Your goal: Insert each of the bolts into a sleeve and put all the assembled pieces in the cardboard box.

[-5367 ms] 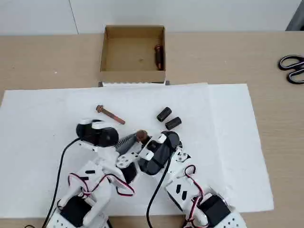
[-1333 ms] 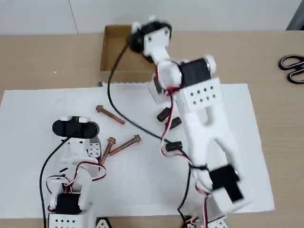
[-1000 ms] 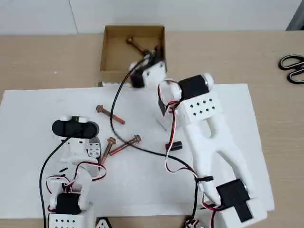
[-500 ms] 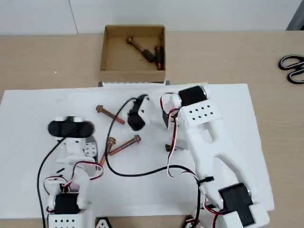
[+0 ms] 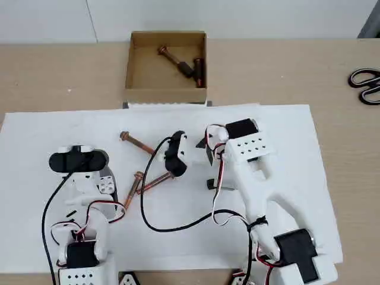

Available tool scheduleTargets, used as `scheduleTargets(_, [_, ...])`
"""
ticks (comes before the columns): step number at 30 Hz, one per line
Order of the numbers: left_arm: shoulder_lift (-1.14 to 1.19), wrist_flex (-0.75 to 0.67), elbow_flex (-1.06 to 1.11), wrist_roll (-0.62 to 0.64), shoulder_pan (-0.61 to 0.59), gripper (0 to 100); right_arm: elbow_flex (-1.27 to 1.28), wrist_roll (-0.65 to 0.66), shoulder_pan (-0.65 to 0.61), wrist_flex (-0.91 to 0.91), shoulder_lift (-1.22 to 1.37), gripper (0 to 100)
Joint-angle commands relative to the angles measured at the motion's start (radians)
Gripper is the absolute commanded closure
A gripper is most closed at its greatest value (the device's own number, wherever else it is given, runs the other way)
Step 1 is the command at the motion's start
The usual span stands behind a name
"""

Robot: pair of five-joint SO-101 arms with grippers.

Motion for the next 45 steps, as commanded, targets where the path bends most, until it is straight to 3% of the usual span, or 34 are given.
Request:
scheduleTargets(1, [-0.011,-0.032,-0.004,0.006,-0.003,99,0.000,0.020,-0.025,-0.012,-0.039,83.0])
scheduleTargets(9, [-0.009,-0.032,-0.004,0.006,-0.002,99,0.037,0.018,-0.061,-0.013,-0.039,83.0])
scheduleTargets(26, [-0.009,-0.029,-0.004,0.006,0.000,99,0.206,0.023,-0.059,-0.286,0.091,83.5])
scheduleTargets(32, [-0.008,-0.028,-0.004,0.006,0.000,99,0.204,0.020,-0.062,-0.340,0.162,97.9])
scheduleTargets(34, [-0.008,-0.028,-0.004,0.006,0.000,99,0.184,0.014,-0.058,-0.323,0.162,98.6])
scheduleTargets(45, [-0.005,-0.026,-0.004,0.044,0.017,99,-0.133,-0.265,-0.033,-0.082,0.036,98.5])
